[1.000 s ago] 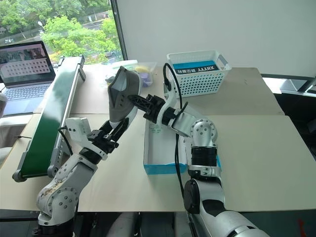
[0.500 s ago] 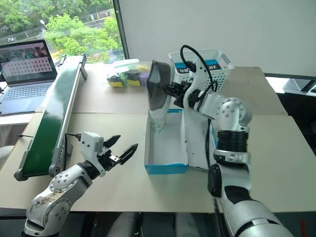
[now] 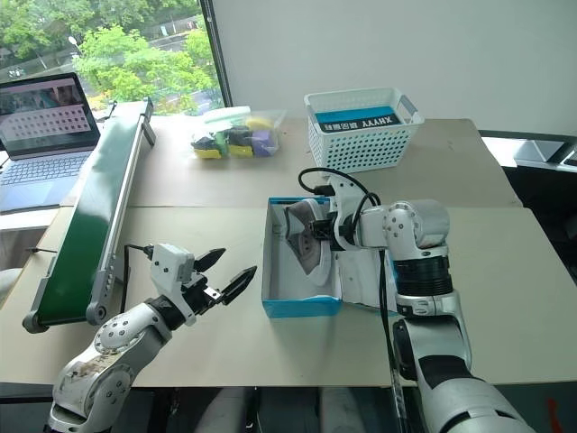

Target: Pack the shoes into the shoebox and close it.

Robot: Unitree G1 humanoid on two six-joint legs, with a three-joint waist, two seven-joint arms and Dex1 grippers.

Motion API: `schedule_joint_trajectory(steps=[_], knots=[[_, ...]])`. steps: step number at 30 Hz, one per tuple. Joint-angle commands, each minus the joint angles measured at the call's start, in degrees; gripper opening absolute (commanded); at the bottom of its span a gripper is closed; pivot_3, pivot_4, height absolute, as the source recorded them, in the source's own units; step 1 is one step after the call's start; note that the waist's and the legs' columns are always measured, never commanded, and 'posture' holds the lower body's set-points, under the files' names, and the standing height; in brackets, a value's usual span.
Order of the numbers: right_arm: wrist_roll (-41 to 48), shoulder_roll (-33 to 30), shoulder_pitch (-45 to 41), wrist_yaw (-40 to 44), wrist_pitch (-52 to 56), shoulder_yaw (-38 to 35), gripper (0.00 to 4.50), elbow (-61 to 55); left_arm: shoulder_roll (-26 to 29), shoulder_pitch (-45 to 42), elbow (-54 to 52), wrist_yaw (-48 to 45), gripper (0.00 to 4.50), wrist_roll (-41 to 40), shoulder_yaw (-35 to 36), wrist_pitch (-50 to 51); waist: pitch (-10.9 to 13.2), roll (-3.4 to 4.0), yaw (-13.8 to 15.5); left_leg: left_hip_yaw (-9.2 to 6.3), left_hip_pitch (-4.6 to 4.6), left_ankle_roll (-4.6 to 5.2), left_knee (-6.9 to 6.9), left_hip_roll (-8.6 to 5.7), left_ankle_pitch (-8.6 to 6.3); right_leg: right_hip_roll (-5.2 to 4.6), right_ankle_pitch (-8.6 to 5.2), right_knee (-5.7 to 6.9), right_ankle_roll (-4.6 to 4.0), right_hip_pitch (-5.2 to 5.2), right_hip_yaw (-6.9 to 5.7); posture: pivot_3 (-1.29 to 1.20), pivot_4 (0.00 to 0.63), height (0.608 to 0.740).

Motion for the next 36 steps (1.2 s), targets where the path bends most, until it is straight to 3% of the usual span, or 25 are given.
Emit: schedule_joint_trajectory(steps=[1,2,11,16,23,26,29,35,36], knots=[[-2.68,1.18,-0.89,-1.13,0.51,-2.47,0.84,-1.60,-0.29,0.25,-2.05,0.03,4.48,0.73,0.02,-1.18,0.00,0.00,0.00,0.00,0.00,0.00,0.00,0.00,0.00,0.00,0.00,0.00,0.00,0.00,0.00,0.00,0.150,0.738],[-3.56,1.48,-0.77,-1.52,0.37,-2.57,1.33,-1.58,-0.36,0.37,-2.13,0.09,4.50,0.80,0.05,-1.24,0.00,0.00,0.00,0.00,0.00,0.00,0.00,0.00,0.00,0.00,0.00,0.00,0.00,0.00,0.00,0.00,0.150,0.738],[-8.77,2.31,-3.27,-0.15,-5.47,0.93,4.15,-4.83,-0.82,0.72,-2.30,0.27,4.50,0.88,1.04,-1.35,0.00,0.00,-0.03,0.01,0.02,0.00,0.01,0.00,0.00,0.00,0.03,0.00,-0.01,0.01,-0.01,0.00,0.150,0.738],[-10.16,3.15,-7.27,2.26,-14.21,1.13,4.15,-8.89,-1.91,0.30,-1.70,2.34,4.50,1.49,3.14,-2.00,0.00,0.01,-0.30,0.05,0.02,0.00,0.01,0.02,0.00,0.01,0.04,0.03,-0.02,-0.04,0.03,0.00,0.150,0.738],[-11.00,3.51,-8.18,8.64,-28.51,1.89,4.15,-11.26,-5.55,-4.13,2.74,12.96,4.50,6.10,13.50,-5.27,-0.02,-0.02,-0.01,0.05,0.05,0.00,0.03,0.04,0.00,0.02,0.08,0.02,-0.01,0.02,0.02,0.00,0.150,0.738],[-12.29,-0.20,-4.25,20.67,-38.23,10.06,4.15,-16.71,-4.75,-5.48,6.15,18.59,4.50,9.68,20.30,-4.96,-0.02,-0.03,-0.04,0.04,0.04,0.00,0.03,0.05,0.00,0.03,0.11,0.00,-0.02,0.00,0.01,0.00,0.150,0.738],[-11.65,-2.71,-0.39,29.88,-43.58,15.43,4.15,-20.70,-3.73,-4.97,7.00,18.26,4.50,8.21,25.47,-4.26,-0.02,-0.03,-0.31,0.05,0.04,0.00,0.00,0.06,-0.01,0.03,0.10,-0.01,-0.01,-0.03,0.00,0.00,0.150,0.738],[-12.66,-2.07,5.77,36.07,-49.23,18.86,4.15,-19.77,-0.05,-2.43,8.85,17.47,4.50,8.87,30.48,-1.26,-0.09,-0.14,-0.07,0.04,0.10,-0.02,0.09,0.09,0.00,0.04,0.18,0.04,-0.04,0.05,-0.01,0.00,0.150,0.738],[-13.47,-1.60,6.94,36.43,-50.68,19.65,4.35,-18.34,0.39,-1.75,9.24,17.44,4.50,8.82,31.58,-1.09,-0.11,-0.18,-0.05,0.04,0.16,-0.02,0.09,0.09,0.00,0.04,0.18,0.04,-0.04,0.09,-0.01,0.00,0.150,0.738]])
